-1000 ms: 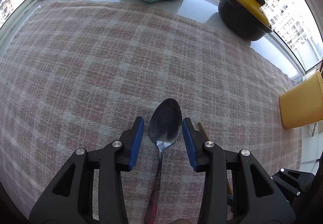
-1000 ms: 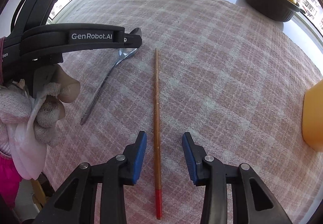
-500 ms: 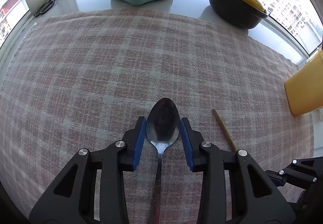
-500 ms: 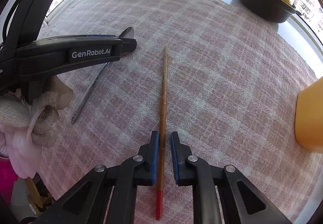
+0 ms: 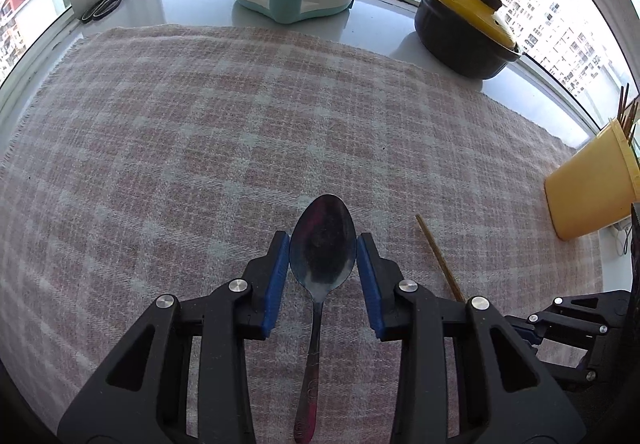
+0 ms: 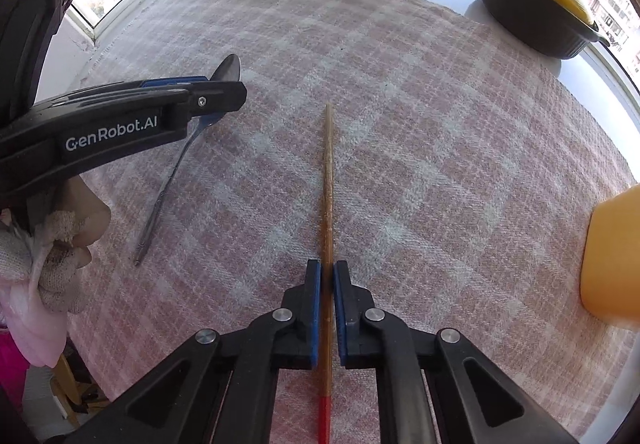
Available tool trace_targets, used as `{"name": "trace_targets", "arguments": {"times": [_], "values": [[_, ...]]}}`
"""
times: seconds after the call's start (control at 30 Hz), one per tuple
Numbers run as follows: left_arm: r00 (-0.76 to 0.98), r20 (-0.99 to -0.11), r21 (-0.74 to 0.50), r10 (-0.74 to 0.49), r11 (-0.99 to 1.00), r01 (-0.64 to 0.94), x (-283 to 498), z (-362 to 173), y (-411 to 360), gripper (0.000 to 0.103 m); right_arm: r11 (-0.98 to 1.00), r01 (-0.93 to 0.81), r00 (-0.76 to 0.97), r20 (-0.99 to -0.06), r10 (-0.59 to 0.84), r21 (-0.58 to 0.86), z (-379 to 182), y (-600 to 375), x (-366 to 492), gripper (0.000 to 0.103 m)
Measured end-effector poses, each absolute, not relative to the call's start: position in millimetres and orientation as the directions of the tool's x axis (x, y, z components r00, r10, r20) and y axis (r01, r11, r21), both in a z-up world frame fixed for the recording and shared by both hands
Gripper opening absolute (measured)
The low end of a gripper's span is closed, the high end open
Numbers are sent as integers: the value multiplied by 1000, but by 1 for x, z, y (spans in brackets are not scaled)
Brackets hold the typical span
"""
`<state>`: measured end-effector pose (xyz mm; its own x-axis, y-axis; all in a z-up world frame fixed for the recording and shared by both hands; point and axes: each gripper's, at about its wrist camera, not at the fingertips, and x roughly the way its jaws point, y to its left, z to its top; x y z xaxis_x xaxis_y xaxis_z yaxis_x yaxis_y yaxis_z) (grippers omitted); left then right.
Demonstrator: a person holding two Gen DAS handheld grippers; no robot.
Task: Organize utensils
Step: 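Close the left tool on the steel spoon while the right tool grasps the last chopstick, then lift the steel spoon and chopstick and carry them over the yellow bin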
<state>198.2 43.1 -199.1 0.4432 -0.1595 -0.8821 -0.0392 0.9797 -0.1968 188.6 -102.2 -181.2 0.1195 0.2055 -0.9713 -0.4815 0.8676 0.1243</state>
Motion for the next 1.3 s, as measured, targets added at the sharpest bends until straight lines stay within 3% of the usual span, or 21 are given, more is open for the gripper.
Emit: {"name": "trace_targets", "arguments": {"times": [0.4, 1.3], "values": [[516, -830, -259, -213, 966, -18, 170, -157, 33, 34, 894, -403, 220, -927, 302, 195, -144, -149, 173, 4], [647, -687, -312, -330, 938, 148, 148, -53, -42, 33, 943, -289, 504, -812, 296, 164, -52, -251, 154, 4]]}}
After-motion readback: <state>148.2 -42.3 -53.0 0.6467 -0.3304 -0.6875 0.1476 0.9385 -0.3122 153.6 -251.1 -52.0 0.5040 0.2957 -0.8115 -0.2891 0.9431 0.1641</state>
